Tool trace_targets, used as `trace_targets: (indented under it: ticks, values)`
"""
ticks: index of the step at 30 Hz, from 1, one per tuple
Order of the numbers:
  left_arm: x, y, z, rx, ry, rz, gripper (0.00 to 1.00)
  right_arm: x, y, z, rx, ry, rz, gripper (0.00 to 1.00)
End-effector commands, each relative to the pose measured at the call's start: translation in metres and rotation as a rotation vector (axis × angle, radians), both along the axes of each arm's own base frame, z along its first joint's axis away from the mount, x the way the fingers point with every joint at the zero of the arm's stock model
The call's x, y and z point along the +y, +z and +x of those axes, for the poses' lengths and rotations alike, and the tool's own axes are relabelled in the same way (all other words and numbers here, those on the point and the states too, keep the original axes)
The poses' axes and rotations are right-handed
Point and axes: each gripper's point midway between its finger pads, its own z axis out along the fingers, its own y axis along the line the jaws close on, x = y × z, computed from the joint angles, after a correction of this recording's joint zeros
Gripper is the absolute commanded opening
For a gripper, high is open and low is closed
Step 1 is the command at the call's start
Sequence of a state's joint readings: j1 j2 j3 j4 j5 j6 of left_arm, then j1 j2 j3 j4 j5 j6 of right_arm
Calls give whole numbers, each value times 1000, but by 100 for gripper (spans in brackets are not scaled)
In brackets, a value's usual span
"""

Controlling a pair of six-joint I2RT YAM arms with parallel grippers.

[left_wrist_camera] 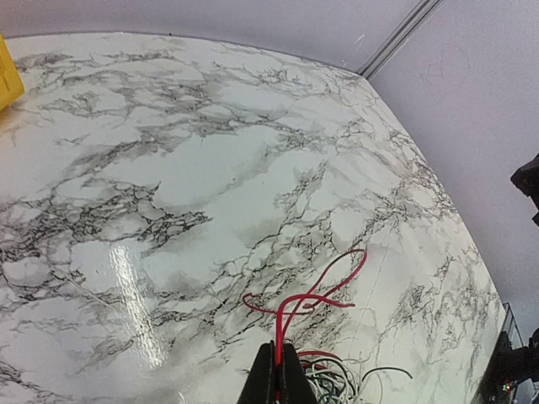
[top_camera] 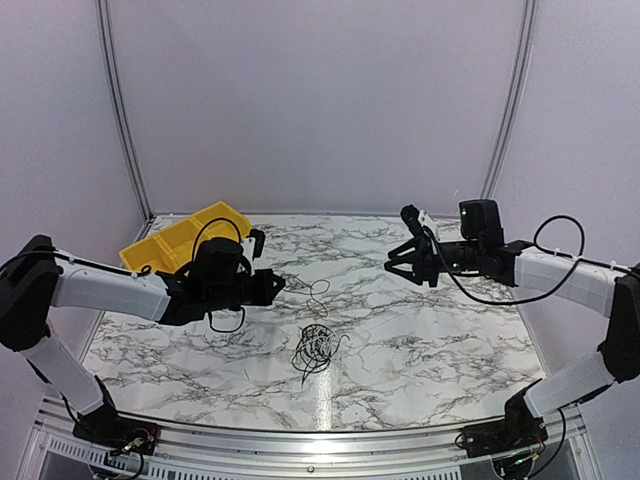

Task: Untangle the cables

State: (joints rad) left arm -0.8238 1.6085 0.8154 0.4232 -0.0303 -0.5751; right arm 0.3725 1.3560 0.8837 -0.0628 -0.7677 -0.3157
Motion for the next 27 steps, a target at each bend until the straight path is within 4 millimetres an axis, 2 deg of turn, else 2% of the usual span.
trace_targets:
  ticks: [1, 6, 10, 14, 17, 21, 27]
  values:
    - [25, 26, 6, -64, 70, 144, 0, 4, 4, -4, -36, 58, -7, 38]
    - [30, 40, 5, -35, 114, 98, 0, 17, -4, -16, -26, 115, -17, 45]
    - [17, 58, 3, -10, 107, -24, 0, 35, -11, -23, -49, 138, -76, 50]
    - [-4, 88, 2, -12, 59, -146, 0, 47, -12, -25, -56, 124, -91, 59]
    - [-17, 112, -1, -30, 24, -198, 0, 49, -13, -17, -49, 87, -99, 64]
    - [-32, 132, -9, -34, -20, -248, 0, 50, -13, -13, -49, 70, -99, 67]
    - [-50, 150, -22, -48, -69, -280, 0, 49, 1, -14, -77, 55, -67, 70]
